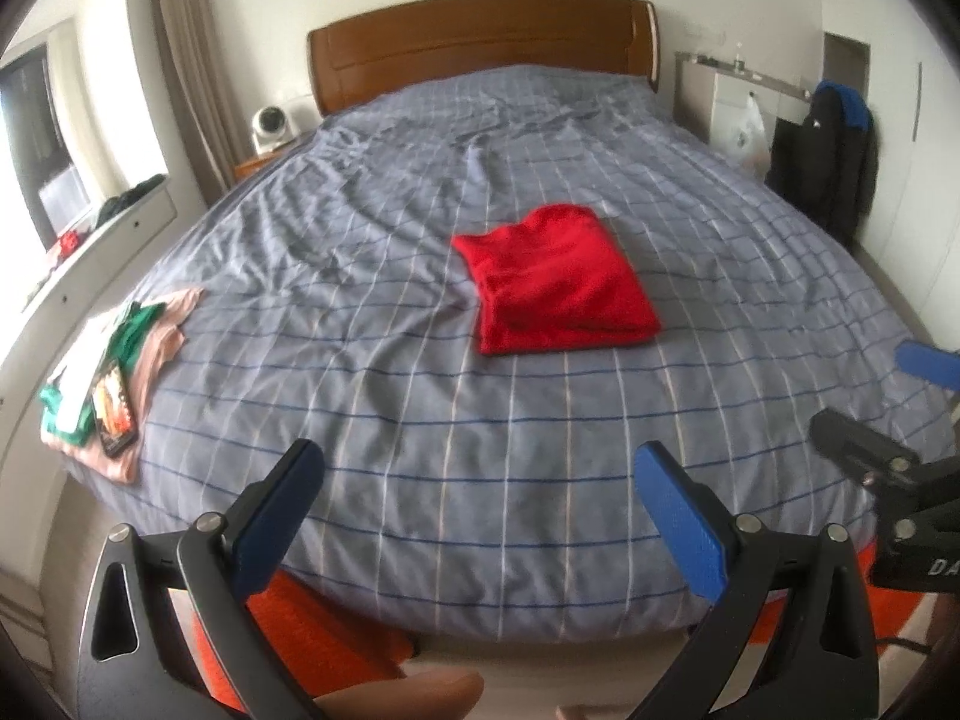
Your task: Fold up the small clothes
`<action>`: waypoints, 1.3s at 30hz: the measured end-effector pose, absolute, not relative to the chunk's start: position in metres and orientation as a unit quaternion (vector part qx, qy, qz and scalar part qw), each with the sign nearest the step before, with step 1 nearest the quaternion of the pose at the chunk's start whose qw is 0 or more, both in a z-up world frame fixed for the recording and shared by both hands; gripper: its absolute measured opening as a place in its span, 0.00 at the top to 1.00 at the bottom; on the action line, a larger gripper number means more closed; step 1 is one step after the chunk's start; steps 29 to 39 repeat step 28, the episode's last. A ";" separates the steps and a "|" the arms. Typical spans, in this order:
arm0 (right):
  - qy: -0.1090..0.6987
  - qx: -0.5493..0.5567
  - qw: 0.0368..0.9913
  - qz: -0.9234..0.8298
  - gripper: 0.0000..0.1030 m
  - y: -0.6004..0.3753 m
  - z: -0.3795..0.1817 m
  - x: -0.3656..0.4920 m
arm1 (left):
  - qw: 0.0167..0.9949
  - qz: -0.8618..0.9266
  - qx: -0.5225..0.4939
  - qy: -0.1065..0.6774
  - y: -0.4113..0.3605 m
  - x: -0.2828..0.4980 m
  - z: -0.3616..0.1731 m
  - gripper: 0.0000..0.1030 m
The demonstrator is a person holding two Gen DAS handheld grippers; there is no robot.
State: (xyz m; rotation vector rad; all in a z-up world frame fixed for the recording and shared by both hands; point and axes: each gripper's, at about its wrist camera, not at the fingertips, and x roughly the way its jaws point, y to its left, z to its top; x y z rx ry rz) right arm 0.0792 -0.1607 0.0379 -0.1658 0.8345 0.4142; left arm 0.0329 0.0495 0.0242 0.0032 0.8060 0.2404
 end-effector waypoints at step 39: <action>0.402 -0.088 0.895 0.172 0.01 -0.174 0.028 0.084 | 0.913 0.128 0.009 0.388 0.043 0.039 0.014 0.00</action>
